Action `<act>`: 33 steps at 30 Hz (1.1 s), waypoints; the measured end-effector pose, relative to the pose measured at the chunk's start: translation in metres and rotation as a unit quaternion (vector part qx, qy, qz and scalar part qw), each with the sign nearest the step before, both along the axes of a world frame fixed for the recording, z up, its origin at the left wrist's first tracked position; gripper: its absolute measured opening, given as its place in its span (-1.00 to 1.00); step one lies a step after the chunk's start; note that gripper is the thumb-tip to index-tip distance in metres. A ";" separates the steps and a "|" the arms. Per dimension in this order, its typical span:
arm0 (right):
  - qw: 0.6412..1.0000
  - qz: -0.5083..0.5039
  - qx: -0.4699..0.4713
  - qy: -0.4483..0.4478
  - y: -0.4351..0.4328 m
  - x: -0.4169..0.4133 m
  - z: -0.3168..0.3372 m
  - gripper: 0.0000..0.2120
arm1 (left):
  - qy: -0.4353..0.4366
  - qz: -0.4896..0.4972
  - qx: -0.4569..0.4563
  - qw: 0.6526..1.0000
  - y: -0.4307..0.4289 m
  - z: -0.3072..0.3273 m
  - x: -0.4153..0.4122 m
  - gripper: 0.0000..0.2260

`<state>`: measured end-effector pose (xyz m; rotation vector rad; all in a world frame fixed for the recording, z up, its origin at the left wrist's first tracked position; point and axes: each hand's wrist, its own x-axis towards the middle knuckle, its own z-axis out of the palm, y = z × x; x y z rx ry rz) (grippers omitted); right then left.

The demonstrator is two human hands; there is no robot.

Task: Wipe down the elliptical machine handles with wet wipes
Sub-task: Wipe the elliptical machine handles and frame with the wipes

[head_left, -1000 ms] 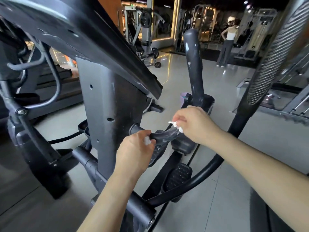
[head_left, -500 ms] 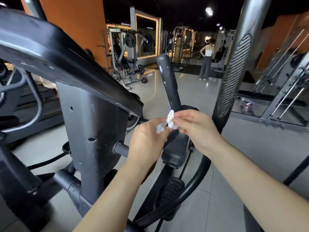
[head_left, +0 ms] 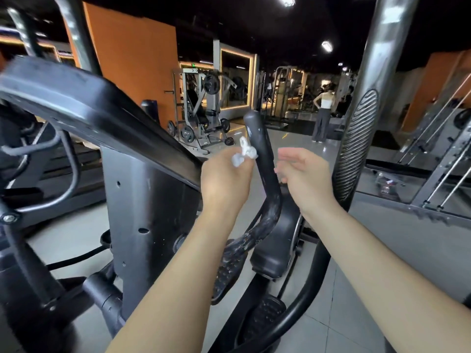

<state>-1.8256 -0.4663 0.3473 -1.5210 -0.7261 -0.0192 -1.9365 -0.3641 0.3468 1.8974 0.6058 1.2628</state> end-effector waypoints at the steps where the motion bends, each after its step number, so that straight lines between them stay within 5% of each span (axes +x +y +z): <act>1: 1.000 -0.010 0.003 -0.005 0.003 0.002 0.004 -0.69 | -0.004 0.011 0.006 1.000 0.002 0.009 0.006 -0.73; 16: 0.996 -0.013 -0.016 -0.088 0.021 0.001 0.000 -0.62 | -0.041 0.052 0.035 0.997 0.009 0.032 0.032 -0.53; 22: 0.997 -0.003 -0.008 -0.073 0.026 0.006 -0.003 -0.66 | -0.121 0.056 -0.005 0.991 0.010 0.033 0.029 -0.77; 28: 0.997 0.006 -0.005 -0.078 0.026 0.009 -0.009 -0.65 | -0.055 0.018 -0.049 0.997 0.006 0.005 0.036 -0.73; 33: 0.997 0.010 -0.003 -0.079 0.028 0.013 -0.007 -0.66 | -0.124 0.062 -0.021 0.990 0.012 0.034 0.036 -0.74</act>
